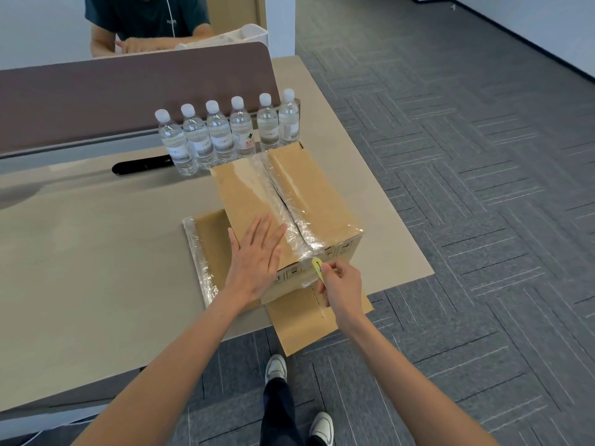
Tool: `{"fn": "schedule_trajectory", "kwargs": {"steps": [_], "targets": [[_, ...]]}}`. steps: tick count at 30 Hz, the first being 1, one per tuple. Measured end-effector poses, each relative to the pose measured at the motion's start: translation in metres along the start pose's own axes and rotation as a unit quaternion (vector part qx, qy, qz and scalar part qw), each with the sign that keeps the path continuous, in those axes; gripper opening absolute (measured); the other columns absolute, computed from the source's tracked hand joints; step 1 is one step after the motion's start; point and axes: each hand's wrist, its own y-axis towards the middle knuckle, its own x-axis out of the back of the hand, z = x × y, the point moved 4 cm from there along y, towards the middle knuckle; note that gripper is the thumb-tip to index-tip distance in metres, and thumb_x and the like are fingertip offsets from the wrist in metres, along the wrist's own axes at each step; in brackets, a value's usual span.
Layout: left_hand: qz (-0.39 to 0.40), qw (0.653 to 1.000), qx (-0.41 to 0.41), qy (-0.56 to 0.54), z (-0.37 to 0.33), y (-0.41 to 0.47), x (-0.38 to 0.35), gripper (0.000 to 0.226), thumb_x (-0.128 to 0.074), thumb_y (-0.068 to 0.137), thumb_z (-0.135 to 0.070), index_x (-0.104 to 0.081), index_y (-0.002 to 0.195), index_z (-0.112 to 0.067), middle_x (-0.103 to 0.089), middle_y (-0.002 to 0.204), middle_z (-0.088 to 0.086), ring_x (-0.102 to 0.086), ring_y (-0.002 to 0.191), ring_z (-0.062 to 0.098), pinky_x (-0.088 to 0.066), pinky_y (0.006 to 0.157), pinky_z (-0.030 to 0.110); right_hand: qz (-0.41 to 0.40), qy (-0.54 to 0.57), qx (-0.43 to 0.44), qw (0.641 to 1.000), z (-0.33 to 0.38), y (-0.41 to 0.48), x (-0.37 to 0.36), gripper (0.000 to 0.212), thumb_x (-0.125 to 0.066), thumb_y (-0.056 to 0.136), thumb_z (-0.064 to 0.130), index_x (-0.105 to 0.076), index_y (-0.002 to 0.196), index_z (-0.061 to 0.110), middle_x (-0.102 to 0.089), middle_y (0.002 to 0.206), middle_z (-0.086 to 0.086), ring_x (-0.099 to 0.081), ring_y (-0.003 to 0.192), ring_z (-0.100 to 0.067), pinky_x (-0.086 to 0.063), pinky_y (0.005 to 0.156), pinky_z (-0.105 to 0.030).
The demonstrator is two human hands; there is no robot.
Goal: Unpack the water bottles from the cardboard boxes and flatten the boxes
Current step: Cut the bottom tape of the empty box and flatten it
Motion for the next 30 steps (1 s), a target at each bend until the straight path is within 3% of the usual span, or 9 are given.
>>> {"fn": "schedule_trajectory", "kwargs": {"steps": [5, 13, 17, 27, 30], "targets": [[0.013, 1.0, 0.002, 0.004, -0.001, -0.001, 0.001, 0.063, 0.005, 0.095, -0.051, -0.002, 0.155, -0.038, 0.01, 0.164, -0.008, 0.017, 0.149, 0.012, 0.015, 0.116, 0.056, 0.003, -0.035, 0.014, 0.999, 0.005, 0.0, -0.002, 0.021, -0.048, 0.1, 0.013, -0.058, 0.084, 0.003, -0.056, 0.058, -0.005, -0.041, 0.038, -0.007, -0.037, 0.043, -0.025], [0.026, 1.0, 0.003, 0.016, 0.002, 0.001, -0.002, 0.063, 0.007, 0.094, -0.051, 0.0, 0.156, -0.038, 0.012, 0.164, -0.005, 0.018, 0.149, 0.015, 0.013, 0.115, 0.053, -0.006, -0.057, 0.03, 0.998, -0.008, -0.005, -0.006, 0.019, -0.047, 0.101, 0.016, -0.057, 0.086, 0.01, -0.06, 0.069, -0.009, -0.046, 0.053, -0.016, -0.039, 0.054, -0.031], [0.034, 0.999, 0.004, 0.026, 0.001, 0.0, -0.002, 0.064, 0.009, 0.093, -0.051, 0.002, 0.155, -0.037, 0.015, 0.164, -0.004, 0.019, 0.149, 0.017, 0.01, 0.117, 0.056, 0.001, -0.07, 0.04, 0.997, -0.006, -0.009, -0.002, 0.019, -0.047, 0.101, 0.016, -0.057, 0.086, 0.01, -0.059, 0.067, -0.006, -0.046, 0.052, -0.015, -0.04, 0.053, -0.032], [0.057, 0.998, 0.015, 0.024, -0.002, -0.002, 0.003, 0.051, -0.007, 0.105, -0.043, 0.001, 0.155, -0.039, 0.016, 0.163, -0.006, 0.019, 0.149, 0.016, 0.008, 0.116, 0.062, 0.004, -0.151, 0.127, 0.98, 0.012, -0.017, 0.016, 0.02, -0.056, 0.096, 0.021, -0.059, 0.078, 0.016, -0.059, 0.065, 0.003, -0.051, 0.057, -0.012, -0.038, 0.056, -0.026], [0.069, 0.997, 0.029, 0.01, -0.005, -0.003, 0.006, 0.051, -0.008, 0.105, -0.043, -0.003, 0.156, -0.037, 0.014, 0.164, -0.006, 0.018, 0.15, 0.017, 0.012, 0.113, 0.063, -0.004, -0.153, 0.145, 0.978, 0.031, -0.005, 0.021, 0.019, -0.055, 0.096, 0.019, -0.058, 0.078, 0.016, -0.06, 0.065, 0.002, -0.054, 0.058, -0.017, -0.045, 0.057, -0.032]]}}
